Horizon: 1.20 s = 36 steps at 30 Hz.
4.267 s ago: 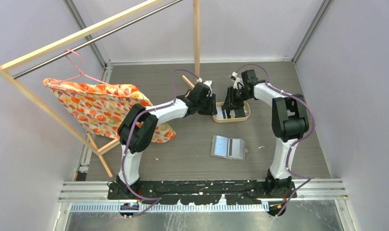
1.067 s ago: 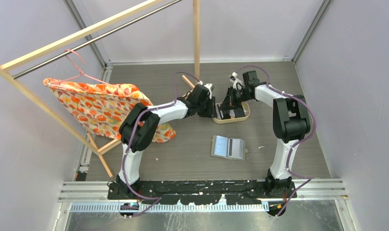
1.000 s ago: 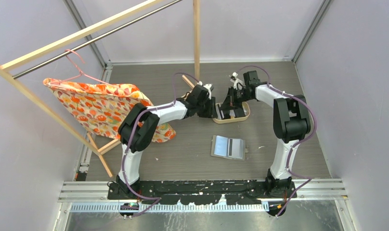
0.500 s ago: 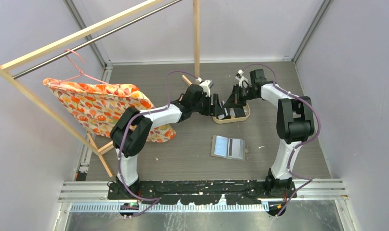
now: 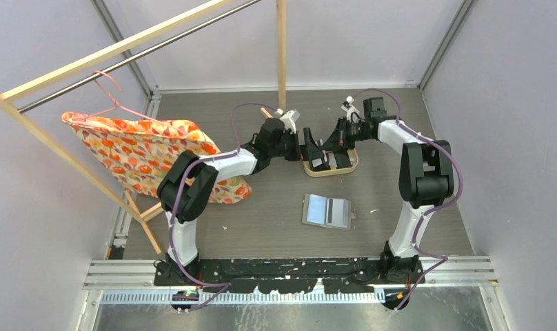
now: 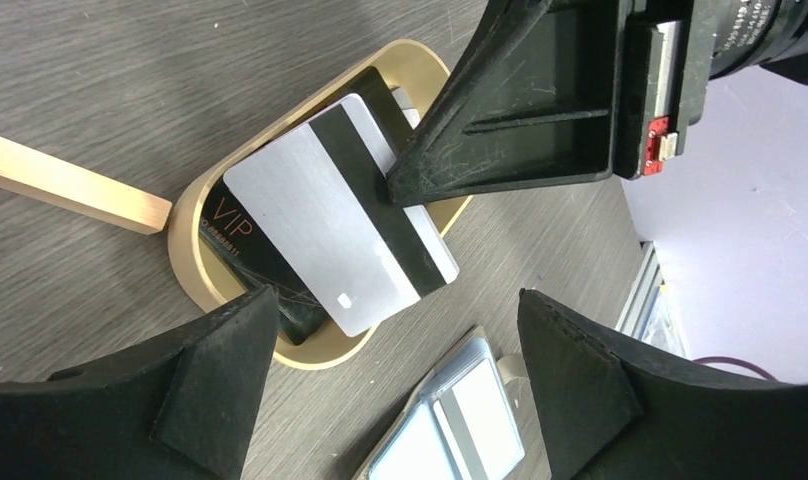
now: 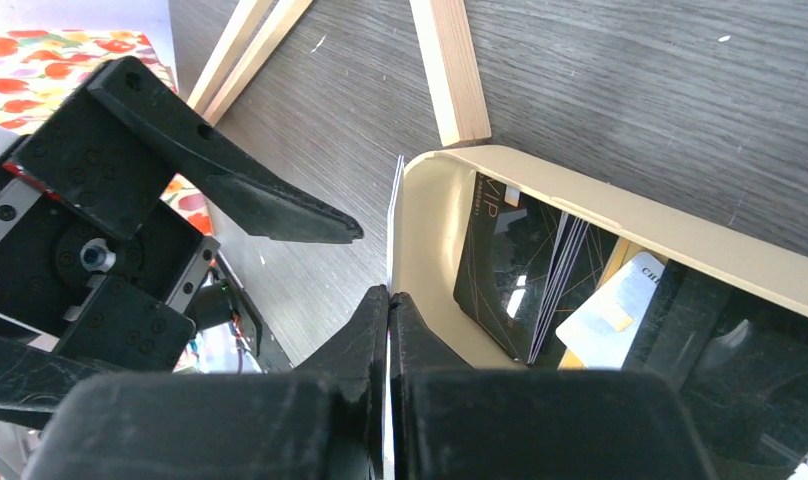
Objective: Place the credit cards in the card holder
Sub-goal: Pick up the credit card from the storage box.
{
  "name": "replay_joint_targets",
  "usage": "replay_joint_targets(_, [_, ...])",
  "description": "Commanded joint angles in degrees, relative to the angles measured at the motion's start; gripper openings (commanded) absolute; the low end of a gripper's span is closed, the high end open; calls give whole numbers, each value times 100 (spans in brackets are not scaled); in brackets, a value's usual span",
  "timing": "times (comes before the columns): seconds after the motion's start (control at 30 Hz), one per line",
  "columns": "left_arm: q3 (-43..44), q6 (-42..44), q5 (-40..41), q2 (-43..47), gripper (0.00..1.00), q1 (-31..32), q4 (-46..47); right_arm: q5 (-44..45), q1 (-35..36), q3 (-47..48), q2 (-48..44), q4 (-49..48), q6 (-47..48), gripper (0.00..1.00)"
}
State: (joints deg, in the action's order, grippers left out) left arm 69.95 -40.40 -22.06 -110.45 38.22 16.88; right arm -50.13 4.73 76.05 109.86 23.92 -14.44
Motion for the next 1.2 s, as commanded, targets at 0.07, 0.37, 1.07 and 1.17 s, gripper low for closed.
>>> replay_joint_targets(0.07, [308,-382,-212,-262,91,-6,281,-275,-54,-48,-342,-239,-224,1])
replay_joint_targets(0.37, [447,-477,-230,-411,87,4,192,-337,-69,-86,-360,-341,-326,1])
replay_joint_targets(1.07, [712,-626,-356,-679,74,10,43,-322,-69,-113,-362,-387,-384,1])
replay_joint_targets(1.17, [743,-637,-381,-706,71,17,28,-313,-68,-115,-363,-386,-384,1])
